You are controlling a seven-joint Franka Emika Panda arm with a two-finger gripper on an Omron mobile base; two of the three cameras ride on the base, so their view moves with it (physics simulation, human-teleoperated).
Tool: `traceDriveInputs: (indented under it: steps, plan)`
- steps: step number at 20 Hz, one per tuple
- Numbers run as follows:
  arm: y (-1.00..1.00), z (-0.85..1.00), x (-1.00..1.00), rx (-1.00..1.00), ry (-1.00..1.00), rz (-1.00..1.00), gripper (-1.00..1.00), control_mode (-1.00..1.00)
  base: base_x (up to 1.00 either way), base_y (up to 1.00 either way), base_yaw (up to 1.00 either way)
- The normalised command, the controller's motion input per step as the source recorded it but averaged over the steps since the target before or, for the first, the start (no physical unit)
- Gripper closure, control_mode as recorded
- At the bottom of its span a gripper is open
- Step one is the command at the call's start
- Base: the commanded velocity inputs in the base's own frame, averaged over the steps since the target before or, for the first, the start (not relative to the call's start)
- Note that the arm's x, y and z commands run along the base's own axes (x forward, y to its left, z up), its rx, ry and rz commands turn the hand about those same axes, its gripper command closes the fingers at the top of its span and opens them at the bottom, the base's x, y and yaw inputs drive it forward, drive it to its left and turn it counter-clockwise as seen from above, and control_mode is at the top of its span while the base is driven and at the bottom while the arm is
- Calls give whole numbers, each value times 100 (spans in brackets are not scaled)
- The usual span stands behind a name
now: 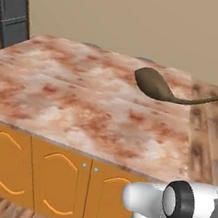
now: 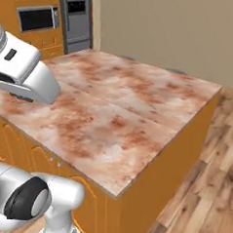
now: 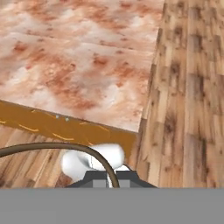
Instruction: Open the cabinet and move the ladle to the pot. Then close the cabinet.
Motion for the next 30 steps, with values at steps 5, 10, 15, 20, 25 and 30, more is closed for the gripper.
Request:
traceDriveInputs:
  steps: [5,10,15,20,25,30]
  plan:
    - [0,0,0,0,0,0,100,100,-20,-11,-84]
    - [0,0,0,0,0,0,100,100,-19,-25,-81]
    - [0,0,0,0,0,0,100,100,-7,-49,-76]
    - [0,0,0,0,0,0,100,100,0,-68,-72]
    - [0,0,0,0,0,0,100,100,0,-68,-70]
    - [0,0,0,0,0,0,100,100,1,-62,-67]
